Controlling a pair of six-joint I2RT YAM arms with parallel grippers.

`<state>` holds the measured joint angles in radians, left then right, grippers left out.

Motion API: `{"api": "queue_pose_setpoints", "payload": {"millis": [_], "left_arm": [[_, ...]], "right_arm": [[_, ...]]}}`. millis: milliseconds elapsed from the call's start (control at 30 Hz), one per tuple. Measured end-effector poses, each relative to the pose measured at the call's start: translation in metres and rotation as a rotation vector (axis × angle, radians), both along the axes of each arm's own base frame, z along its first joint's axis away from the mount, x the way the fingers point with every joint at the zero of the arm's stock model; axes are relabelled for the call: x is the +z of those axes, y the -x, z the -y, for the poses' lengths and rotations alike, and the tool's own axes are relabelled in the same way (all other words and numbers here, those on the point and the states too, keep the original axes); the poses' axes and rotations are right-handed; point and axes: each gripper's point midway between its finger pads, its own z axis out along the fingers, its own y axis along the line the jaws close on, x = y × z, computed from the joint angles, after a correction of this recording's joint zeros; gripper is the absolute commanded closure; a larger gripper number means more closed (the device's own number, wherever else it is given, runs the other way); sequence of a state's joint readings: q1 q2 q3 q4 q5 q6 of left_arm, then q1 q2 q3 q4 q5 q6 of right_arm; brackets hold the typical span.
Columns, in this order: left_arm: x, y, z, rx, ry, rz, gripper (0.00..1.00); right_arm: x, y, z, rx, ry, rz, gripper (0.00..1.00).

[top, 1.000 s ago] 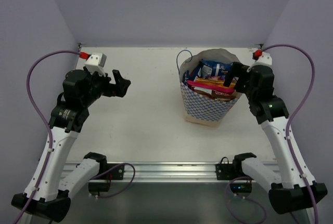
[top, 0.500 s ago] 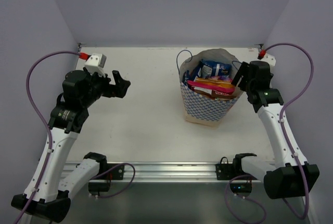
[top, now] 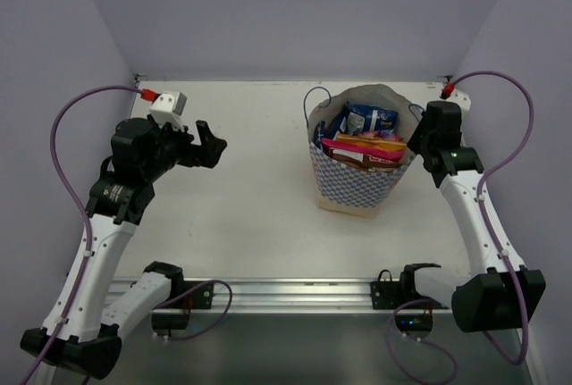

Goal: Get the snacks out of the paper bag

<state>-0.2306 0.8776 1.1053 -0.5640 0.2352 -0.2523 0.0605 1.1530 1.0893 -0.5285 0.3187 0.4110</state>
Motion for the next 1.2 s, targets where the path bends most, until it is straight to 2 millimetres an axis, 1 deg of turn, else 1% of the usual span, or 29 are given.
{"api": "queue_pose_setpoints", "payload": {"millis": [33, 167, 300, 467, 567, 633, 733, 833, 900, 1000, 1033, 1100, 1167, 1200], "left_arm": [[0.000, 0.000, 0.000, -0.003, 0.000, -0.002, 0.00], [-0.002, -0.004, 0.004, -0.015, 0.001, -0.015, 0.00], [0.003, -0.011, 0.008, -0.028, 0.004, -0.021, 0.00], [0.018, -0.021, 0.017, -0.074, 0.015, -0.007, 0.00], [0.030, -0.026, 0.027, -0.118, 0.028, 0.008, 0.00], [0.037, -0.028, 0.037, -0.156, 0.034, 0.023, 0.00], [0.042, -0.024, 0.064, -0.238, 0.025, 0.041, 0.00], [0.039, -0.012, 0.105, -0.339, 0.009, 0.049, 0.00], [0.031, -0.003, 0.135, -0.399, -0.006, 0.045, 0.00], [0.015, 0.006, 0.171, -0.451, -0.039, 0.023, 0.00], [0.009, 0.008, 0.182, -0.458, -0.053, 0.014, 0.00], [0.000, 0.012, 0.206, -0.479, -0.079, 0.006, 0.04], [-0.003, 0.016, 0.225, -0.487, -0.094, 0.013, 0.08], [-0.004, 0.019, 0.234, -0.490, -0.097, 0.015, 0.12]], "right_arm": [[0.001, -0.001, 0.000, 0.008, 0.006, -0.002, 1.00], [0.011, -0.010, -0.008, 0.094, 0.029, -0.005, 1.00], [0.035, -0.027, -0.022, 0.244, 0.077, 0.017, 1.00], [0.066, -0.045, -0.045, 0.474, 0.205, 0.059, 1.00], [0.076, -0.053, -0.062, 0.608, 0.335, 0.086, 1.00], [0.081, -0.056, -0.073, 0.692, 0.413, 0.113, 1.00], [0.088, -0.062, -0.087, 0.791, 0.484, 0.171, 1.00], [0.090, -0.063, -0.105, 0.886, 0.503, 0.227, 1.00], [0.087, -0.061, -0.116, 0.935, 0.527, 0.262, 1.00], [0.077, -0.051, -0.127, 0.984, 0.569, 0.296, 1.00], [0.077, -0.049, -0.129, 0.994, 0.579, 0.303, 1.00], [0.081, -0.046, -0.131, 1.000, 0.593, 0.316, 1.00], [0.087, -0.044, -0.131, 1.000, 0.608, 0.333, 1.00], [0.089, -0.044, -0.130, 0.994, 0.616, 0.338, 1.00]]}}
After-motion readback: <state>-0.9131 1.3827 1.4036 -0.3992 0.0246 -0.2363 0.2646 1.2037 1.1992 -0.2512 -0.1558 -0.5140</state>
